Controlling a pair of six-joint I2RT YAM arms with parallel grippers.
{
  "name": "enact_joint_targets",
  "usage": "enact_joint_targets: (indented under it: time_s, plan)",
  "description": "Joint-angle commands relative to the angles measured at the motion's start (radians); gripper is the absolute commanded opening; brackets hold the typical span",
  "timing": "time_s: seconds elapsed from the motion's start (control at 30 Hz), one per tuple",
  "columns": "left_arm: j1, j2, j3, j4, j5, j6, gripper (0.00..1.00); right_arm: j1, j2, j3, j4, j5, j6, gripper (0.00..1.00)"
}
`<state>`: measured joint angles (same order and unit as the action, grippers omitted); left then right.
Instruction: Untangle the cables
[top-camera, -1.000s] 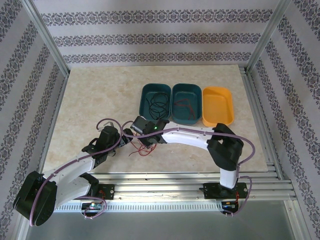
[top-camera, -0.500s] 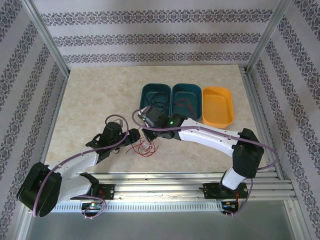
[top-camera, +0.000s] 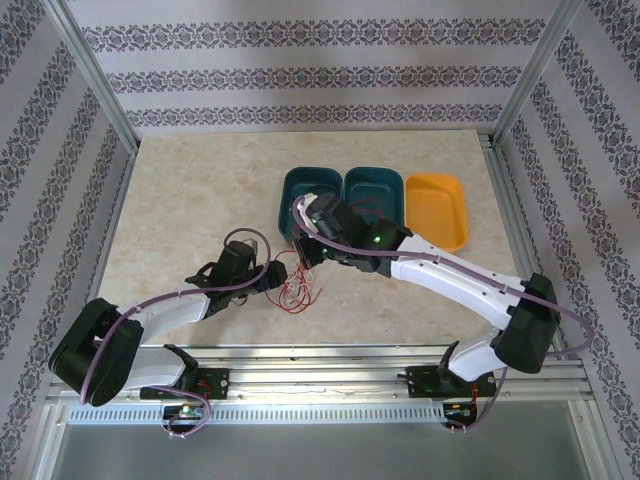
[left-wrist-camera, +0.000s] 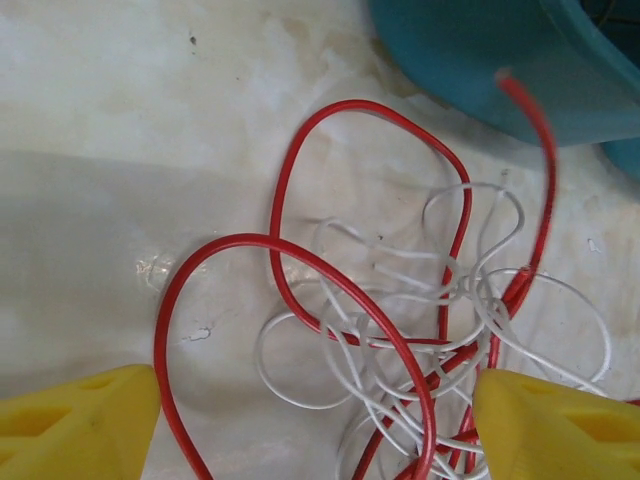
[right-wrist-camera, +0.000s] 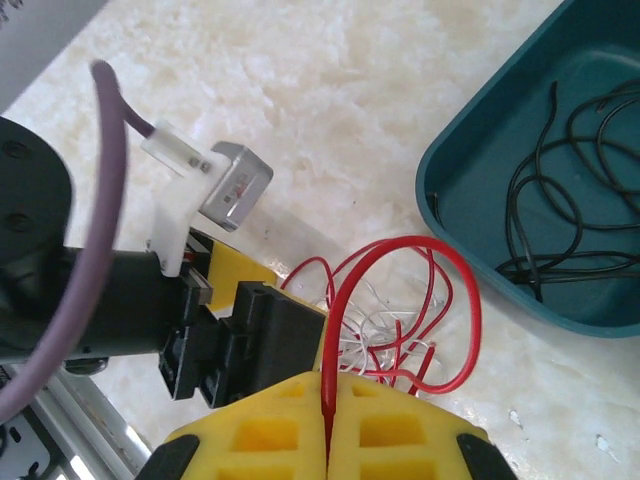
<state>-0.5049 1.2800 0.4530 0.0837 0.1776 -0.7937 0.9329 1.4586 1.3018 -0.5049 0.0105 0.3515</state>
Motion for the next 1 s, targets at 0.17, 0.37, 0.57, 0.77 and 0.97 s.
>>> enact_joint_targets:
  time_s: [0.17, 0.37, 0.57, 0.77, 0.97]
  plan:
    - [-0.011, 0.036, 0.005, 0.005, -0.039, -0.024, 0.75, -0.005, -0.132, 0.007, -0.007, 0.056, -0.025, 0.0]
    - [-0.012, 0.044, 0.005, 0.007, -0.035, -0.029, 0.74, -0.012, -0.19, 0.007, -0.041, 0.139, -0.057, 0.0]
    - [-0.012, 0.031, 0.002, 0.001, -0.039, -0.033, 0.75, -0.047, -0.25, 0.018, -0.075, 0.209, -0.09, 0.01]
    - [-0.012, 0.011, 0.003, -0.008, -0.049, -0.041, 0.91, -0.165, -0.262, 0.023, -0.113, 0.187, -0.083, 0.02]
    - [-0.01, -0.018, 0.008, -0.039, -0.069, -0.04, 0.99, -0.336, -0.225, 0.026, -0.106, 0.11, -0.074, 0.02]
